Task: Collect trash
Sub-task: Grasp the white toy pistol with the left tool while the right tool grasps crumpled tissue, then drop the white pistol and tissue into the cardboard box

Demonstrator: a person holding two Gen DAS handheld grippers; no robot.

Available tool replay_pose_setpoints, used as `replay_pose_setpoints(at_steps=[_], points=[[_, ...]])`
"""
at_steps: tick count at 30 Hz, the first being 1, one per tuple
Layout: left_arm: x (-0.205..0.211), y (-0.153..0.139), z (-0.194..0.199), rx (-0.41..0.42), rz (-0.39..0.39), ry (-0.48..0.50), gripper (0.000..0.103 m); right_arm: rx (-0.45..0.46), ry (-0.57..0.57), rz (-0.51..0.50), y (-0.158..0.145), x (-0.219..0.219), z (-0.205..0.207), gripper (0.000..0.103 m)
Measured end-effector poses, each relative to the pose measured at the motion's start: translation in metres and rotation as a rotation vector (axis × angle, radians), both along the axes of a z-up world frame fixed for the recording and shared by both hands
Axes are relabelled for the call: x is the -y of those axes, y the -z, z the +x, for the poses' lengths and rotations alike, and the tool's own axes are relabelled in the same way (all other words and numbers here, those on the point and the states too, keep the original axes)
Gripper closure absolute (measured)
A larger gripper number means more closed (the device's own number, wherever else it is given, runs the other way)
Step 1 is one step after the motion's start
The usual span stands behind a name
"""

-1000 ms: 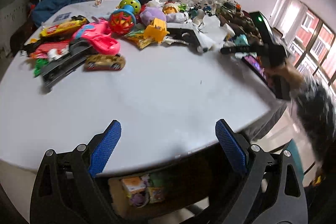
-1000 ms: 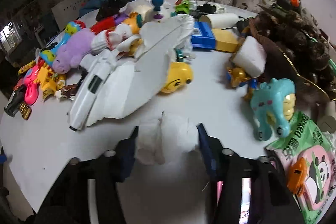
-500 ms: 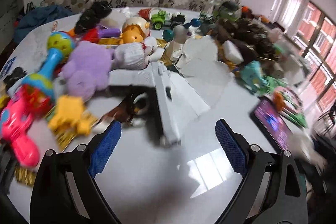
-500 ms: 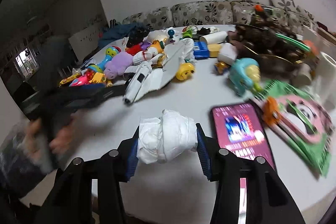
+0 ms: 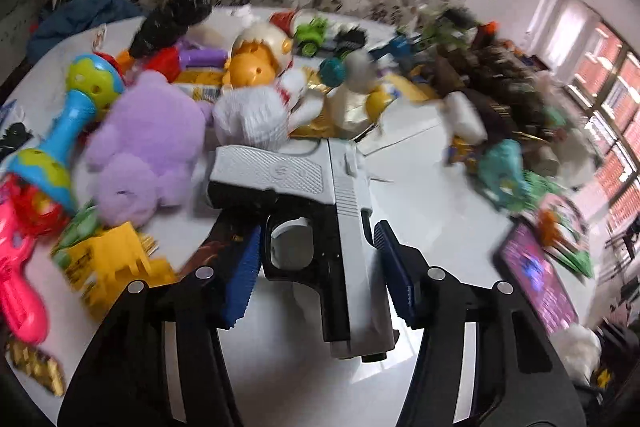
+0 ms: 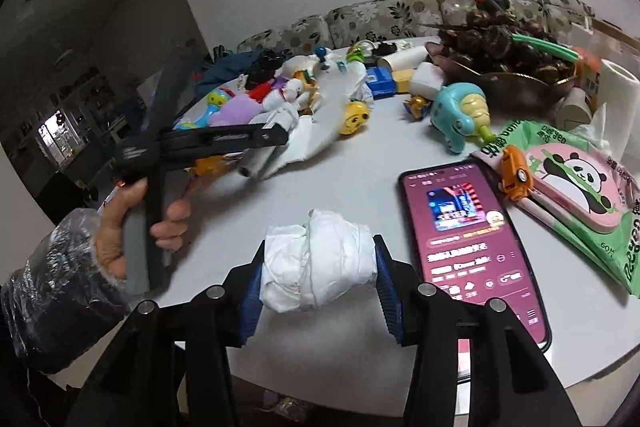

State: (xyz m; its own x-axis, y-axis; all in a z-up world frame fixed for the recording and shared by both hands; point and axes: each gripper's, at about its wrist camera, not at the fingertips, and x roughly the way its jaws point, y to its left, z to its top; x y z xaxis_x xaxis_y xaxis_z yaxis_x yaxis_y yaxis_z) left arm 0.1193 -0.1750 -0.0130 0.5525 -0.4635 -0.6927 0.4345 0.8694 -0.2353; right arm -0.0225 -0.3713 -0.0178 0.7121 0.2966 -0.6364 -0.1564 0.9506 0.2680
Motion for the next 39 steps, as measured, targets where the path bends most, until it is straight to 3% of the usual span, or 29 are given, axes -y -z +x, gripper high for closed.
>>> replay_pose_setpoints(at_steps=[4,7,11,15,19,22,24,25,26,27,29,31,35,39], points=[[-0.031,-0.043,-0.061,0.134,-0.065,0.06,0.049,0.013,-0.034,-0.005,-0.007,-0.014,-0.006,0.054],[-0.054,-0.066,-0.117,0.229,-0.043,0.121,0.049,0.028,-0.086,-0.002,-0.015,-0.031,-0.015,0.054],[-0.084,-0.073,-0.181,0.271,0.015,0.179,0.049,0.027,-0.184,0.015,-0.022,-0.063,-0.034,0.054],[-0.12,-0.055,-0.239,0.215,0.057,0.198,0.049,-0.022,-0.301,0.032,-0.018,-0.095,-0.061,0.054],[-0.148,-0.02,-0.272,0.102,0.102,0.2,0.05,-0.147,-0.424,0.034,0.003,-0.129,-0.087,0.054],[-0.158,0.016,-0.276,-0.016,0.138,0.22,0.075,-0.256,-0.476,0.005,0.035,-0.15,-0.088,0.053],[-0.161,0.041,-0.271,-0.083,0.146,0.232,0.074,-0.327,-0.486,0.008,0.062,-0.161,-0.082,0.049],[-0.162,0.053,-0.267,-0.104,0.153,0.232,0.068,-0.344,-0.482,0.001,0.073,-0.165,-0.079,0.04],[-0.163,0.064,-0.264,-0.125,0.162,0.232,0.05,-0.377,-0.474,-0.024,0.091,-0.17,-0.073,0.033],[-0.165,0.077,-0.258,-0.138,0.177,0.213,0.041,-0.403,-0.469,-0.045,0.101,-0.173,-0.069,0.027],[-0.169,0.092,-0.251,-0.169,0.169,0.195,0.036,-0.441,-0.458,-0.079,0.113,-0.177,-0.064,0.037],[-0.175,0.092,-0.246,-0.176,0.149,0.18,0.037,-0.41,-0.466,-0.05,0.098,-0.173,-0.064,0.04],[-0.183,0.066,-0.242,-0.108,0.11,0.161,0.033,-0.194,-0.406,-0.007,0.024,-0.145,-0.051,0.033],[-0.184,0.026,-0.231,0.005,0.049,0.14,0.026,-0.062,-0.191,0.009,-0.018,-0.092,0.013,0.029]])
